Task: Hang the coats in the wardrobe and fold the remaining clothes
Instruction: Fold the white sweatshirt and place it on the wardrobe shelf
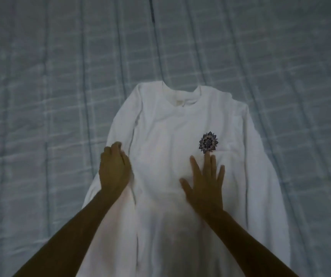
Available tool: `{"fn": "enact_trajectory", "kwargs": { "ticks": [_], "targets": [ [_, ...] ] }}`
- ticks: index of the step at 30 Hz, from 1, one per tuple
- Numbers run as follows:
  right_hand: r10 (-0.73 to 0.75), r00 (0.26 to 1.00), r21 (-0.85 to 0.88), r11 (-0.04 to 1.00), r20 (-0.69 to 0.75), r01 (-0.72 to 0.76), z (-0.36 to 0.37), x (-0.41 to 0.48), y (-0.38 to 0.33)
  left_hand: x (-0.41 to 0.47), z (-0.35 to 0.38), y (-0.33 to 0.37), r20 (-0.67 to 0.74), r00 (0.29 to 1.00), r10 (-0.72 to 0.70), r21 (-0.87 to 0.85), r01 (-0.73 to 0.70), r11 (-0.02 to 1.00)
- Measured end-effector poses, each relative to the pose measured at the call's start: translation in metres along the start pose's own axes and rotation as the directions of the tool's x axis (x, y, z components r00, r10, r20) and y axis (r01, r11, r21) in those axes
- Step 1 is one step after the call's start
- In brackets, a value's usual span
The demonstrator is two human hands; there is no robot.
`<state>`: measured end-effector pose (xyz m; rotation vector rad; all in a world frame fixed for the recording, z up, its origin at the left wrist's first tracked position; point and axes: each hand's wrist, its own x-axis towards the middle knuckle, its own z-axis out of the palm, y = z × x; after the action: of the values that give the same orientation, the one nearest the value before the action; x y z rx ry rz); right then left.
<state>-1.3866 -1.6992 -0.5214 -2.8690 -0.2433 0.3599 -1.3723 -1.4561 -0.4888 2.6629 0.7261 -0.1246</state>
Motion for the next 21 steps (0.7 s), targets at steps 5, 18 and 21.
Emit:
{"fn": "enact_trajectory", "kwargs": {
  "ticks": [5,18,21],
  "targets": [
    [-0.042,0.998,0.006,0.999,-0.046,0.042,-0.008,0.002,-0.021,0.038,-0.052,-0.042,-0.145,0.988,-0.059,-0.052,0.052,0.997],
    [0.093,0.977,-0.03,0.995,-0.193,-0.1,-0.059,0.178,0.03,0.154,0.004,0.072,0.018,0.975,0.22,-0.048,-0.219,0.975],
    [0.126,0.958,-0.02,0.99,-0.258,-0.136,-0.057,0.212,0.04,0.183,0.022,0.09,0.035,0.977,0.208,-0.006,-0.208,0.978]
  ]
}}
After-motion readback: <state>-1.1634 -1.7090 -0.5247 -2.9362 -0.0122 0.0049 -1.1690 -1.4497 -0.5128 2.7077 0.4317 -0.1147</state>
